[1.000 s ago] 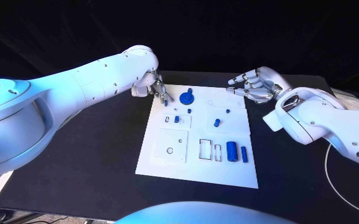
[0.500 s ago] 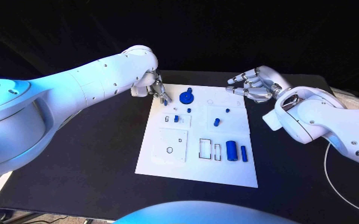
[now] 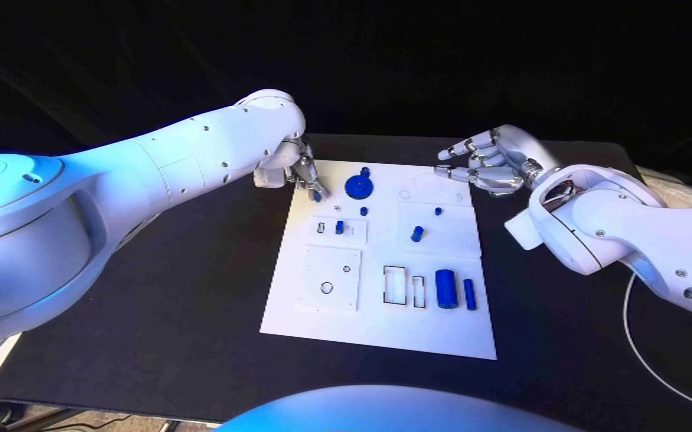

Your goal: Assemble the parts on the task board

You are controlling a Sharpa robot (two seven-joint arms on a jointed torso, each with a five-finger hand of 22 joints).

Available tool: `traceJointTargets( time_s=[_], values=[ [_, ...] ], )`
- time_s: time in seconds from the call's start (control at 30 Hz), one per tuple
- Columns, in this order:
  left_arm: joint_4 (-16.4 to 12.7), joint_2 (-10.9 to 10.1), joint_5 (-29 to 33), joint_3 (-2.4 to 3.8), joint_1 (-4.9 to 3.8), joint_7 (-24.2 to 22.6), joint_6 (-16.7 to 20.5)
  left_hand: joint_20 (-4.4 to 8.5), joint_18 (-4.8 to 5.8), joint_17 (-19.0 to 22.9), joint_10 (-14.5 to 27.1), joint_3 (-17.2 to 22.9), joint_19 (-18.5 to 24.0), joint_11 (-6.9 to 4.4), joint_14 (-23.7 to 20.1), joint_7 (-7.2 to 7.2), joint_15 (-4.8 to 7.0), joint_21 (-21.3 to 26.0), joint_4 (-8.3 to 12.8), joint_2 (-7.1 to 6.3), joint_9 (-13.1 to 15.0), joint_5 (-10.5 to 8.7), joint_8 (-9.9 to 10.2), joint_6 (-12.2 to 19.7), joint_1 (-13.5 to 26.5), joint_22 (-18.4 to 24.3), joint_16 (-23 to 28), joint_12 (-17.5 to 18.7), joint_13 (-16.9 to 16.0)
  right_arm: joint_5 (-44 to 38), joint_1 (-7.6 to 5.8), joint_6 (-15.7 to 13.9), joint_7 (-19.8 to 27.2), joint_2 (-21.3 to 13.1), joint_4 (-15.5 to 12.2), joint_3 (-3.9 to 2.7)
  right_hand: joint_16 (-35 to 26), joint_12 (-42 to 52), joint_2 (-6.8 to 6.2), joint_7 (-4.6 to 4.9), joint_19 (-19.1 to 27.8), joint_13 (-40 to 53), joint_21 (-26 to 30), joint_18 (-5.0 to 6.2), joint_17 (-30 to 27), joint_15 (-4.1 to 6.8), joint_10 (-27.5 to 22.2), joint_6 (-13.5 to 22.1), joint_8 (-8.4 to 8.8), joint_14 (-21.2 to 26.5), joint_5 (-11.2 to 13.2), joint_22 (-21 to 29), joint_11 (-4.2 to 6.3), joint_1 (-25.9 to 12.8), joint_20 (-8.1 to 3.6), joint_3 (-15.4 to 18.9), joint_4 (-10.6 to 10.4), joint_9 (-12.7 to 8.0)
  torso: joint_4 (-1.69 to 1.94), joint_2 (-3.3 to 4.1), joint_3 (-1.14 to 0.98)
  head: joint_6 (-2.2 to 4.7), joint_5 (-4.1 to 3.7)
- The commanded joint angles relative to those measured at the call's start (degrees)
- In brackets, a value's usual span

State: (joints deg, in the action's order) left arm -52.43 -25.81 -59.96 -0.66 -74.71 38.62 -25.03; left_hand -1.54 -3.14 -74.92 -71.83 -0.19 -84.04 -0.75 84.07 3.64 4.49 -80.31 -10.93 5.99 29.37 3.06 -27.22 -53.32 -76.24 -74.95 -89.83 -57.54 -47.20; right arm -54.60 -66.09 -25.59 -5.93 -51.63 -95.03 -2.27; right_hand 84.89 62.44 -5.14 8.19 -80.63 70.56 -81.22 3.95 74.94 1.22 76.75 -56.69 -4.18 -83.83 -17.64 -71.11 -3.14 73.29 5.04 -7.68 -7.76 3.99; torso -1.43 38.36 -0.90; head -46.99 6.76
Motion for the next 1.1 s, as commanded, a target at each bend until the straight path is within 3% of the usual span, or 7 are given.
traceJointTargets(
  time_s=[0.03,0.2,0.47,0.5,0.73,0.97,1.1],
  values=[
    [0.0,0.1,-0.1,-0.03,0.09,-1.5,2.3,-0.29,0.56,-15.1,0.3,1.6,-1.7,-0.31,5.9,-0.38,-0.06,-0.3,1.6,1.05,-0.1,-0.26,0.4,-0.2,-2.4,-7.2,-0.2,0.5,0.1,-0.3,0.03,0.8,0.2,0.0,0.0,0.0,-0.1,0.0,0.61,-0.1,-0.2,0.0,0.1,-0.06,7.1,0.05,0.2,-0.4,-0.16,-4.3,0.2,0.0,0.13,0.1,-0.24,0.2,-0.1,0.0,0.0,-0.04,-0.01,-0.09,0.01],
    [-0.1,-0.1,0.9,-0.04,0.11,-2.7,3.7,0.02,0.58,-15.1,0.8,6.9,-1.7,-0.39,5.9,-0.41,0.12,-0.3,5.7,2.11,-0.2,-0.23,0.6,0.4,-7.4,-7.3,-0.2,1.4,0.9,-0.3,0.03,1.2,0.1,0.0,0.0,0.0,-0.1,0.0,0.61,-0.1,-0.2,0.0,0.1,-0.06,7.1,0.05,0.2,-0.4,-0.16,-4.3,0.2,0.0,0.13,0.1,-0.24,0.2,-0.1,0.0,0.0,-0.07,-0.04,-0.18,0.03],
    [-1.7,-1.3,3.5,-0.05,0.12,-3.5,5.2,-0.35,0.52,-15.1,0.6,16.8,-1.5,0.08,5.9,0.03,-0.38,0.0,7.8,-0.93,0.3,-0.34,-0.5,0.5,-4.5,-7.3,-0.2,2.7,2.4,-0.3,0.03,1.7,0.0,-0.1,0.0,0.0,-0.1,0.2,0.65,-0.11,-0.2,0.1,0.1,-0.06,7.1,0.05,0.3,-0.4,-0.17,-4.3,0.1,0.0,0.14,0.2,-0.25,0.2,0.0,0.0,0.03,-0.07,-0.04,-0.16,-0.07],
    [-2.3,-1.6,4.0,-0.05,0.12,-3.4,5.4,-0.39,0.51,-15.1,0.5,18.5,-1.5,-0.01,5.9,0.15,-0.4,0.0,8.0,-1.79,0.4,-0.31,-0.8,0.6,-3.6,-7.3,-0.2,2.8,2.5,-0.3,0.03,1.7,0.0,-0.1,0.0,0.0,-0.1,0.2,0.65,-0.11,-0.2,0.1,0.1,-0.06,7.1,0.05,0.3,-0.4,-0.17,-4.3,0.1,0.0,0.14,0.2,-0.25,0.2,0.0,0.0,0.03,-0.09,-0.04,-0.15,-0.06],
    [-7.9,-5.1,8.1,-0.09,0.1,-2.2,7.0,-0.43,0.49,-15.1,-0.2,31.6,-1.6,-0.35,5.9,-0.12,-0.29,0.2,9.9,-6.04,1.5,0.18,-3.5,1.0,3.7,-7.5,-0.2,2.5,2.9,-0.3,0.03,2.1,-0.2,-0.2,0.0,0.05,-0.1,0.2,0.65,-0.11,-0.2,0.1,0.1,-0.06,7.1,0.05,0.3,-0.4,-0.17,-4.3,0.1,0.0,0.14,0.2,-0.25,0.2,0.0,0.0,0.13,-0.11,-0.07,-0.14,-0.04],
    [-14.6,-9.0,10.0,-0.22,0.19,-1.2,9.5,-0.25,0.52,-15.1,-0.7,34.5,-1.7,-0.33,5.9,-0.45,-0.07,0.1,10.2,-7.0,2.2,0.04,-5.2,0.7,6.9,-7.8,-0.2,1.9,2.7,-0.3,0.04,2.5,-0.3,-0.4,0.0,0.18,-0.1,0.1,0.68,-0.11,-0.2,0.0,0.1,-0.05,7.0,0.06,0.3,-0.4,-0.18,-4.3,0.0,0.1,0.15,0.3,-0.25,0.3,0.0,0.1,0.18,-0.14,-0.03,-0.15,0.13],
    [-18.8,-11.3,8.1,-0.33,0.98,-1.6,11.8,-0.12,0.58,-15.1,-1.2,35.3,-1.9,-0.54,5.9,-0.72,0.1,-0.1,10.3,-7.47,2.5,0.02,-6.1,0.4,8.1,-7.9,-0.2,1.3,2.2,-0.3,0.04,2.7,-0.4,-0.6,-0.2,0.25,-0.1,0.1,0.68,-0.11,-0.2,0.0,0.1,-0.05,7.0,0.06,0.3,-0.4,-0.18,-4.3,0.0,0.1,0.15,0.3,-0.25,0.3,0.0,0.1,0.42,-0.24,-0.01,-0.42,0.1]
  ],
)
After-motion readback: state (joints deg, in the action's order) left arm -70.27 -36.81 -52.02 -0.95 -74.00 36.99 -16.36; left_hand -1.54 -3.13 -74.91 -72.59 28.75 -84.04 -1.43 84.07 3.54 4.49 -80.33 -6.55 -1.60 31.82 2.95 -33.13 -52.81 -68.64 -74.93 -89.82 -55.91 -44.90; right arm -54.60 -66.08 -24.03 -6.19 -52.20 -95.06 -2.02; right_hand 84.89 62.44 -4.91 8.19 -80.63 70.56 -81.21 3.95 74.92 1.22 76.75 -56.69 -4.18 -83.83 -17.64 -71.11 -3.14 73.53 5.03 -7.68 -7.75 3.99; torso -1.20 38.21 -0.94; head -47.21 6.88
